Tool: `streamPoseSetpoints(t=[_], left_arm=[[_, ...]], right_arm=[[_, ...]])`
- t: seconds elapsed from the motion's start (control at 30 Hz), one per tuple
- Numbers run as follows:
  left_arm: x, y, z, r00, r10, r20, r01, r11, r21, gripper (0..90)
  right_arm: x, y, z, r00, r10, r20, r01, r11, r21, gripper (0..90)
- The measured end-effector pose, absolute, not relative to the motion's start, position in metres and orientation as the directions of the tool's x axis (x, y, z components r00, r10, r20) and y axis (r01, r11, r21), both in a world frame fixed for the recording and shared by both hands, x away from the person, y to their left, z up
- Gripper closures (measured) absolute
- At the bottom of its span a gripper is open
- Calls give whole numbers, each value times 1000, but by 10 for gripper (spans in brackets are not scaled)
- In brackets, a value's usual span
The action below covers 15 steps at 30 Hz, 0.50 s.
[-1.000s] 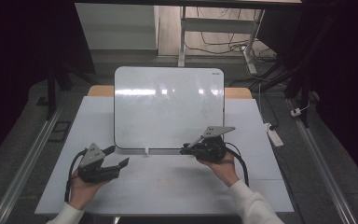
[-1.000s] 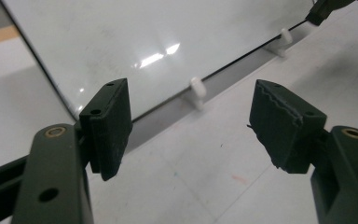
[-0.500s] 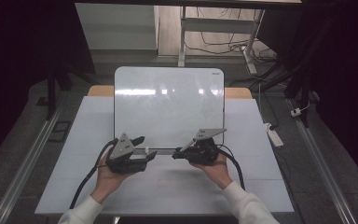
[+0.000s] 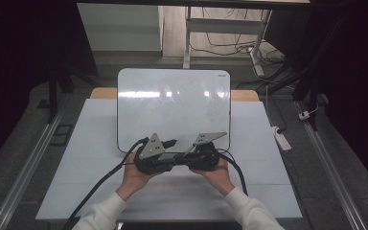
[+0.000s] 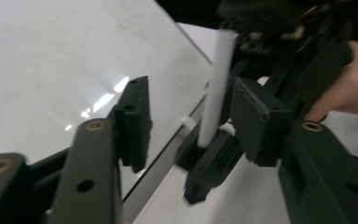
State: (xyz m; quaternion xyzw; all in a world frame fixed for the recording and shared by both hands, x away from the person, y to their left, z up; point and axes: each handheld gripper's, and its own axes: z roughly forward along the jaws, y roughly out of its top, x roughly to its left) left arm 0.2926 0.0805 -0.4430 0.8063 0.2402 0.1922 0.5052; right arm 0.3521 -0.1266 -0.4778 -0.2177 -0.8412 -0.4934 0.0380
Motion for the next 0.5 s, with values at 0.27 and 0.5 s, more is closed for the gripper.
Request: streamPoseSetpoints(t=[0.27,0.5], left_arm=[[298,66,-446,835,545,75,183,-404,896,688],[298,65,-445,839,536,96,179,-437,882,801]], right_arm=[[351,-122,-479,-904,314,288,406,427,808,776],[349,-122,-478,-906,306,294,407,433,804,776]])
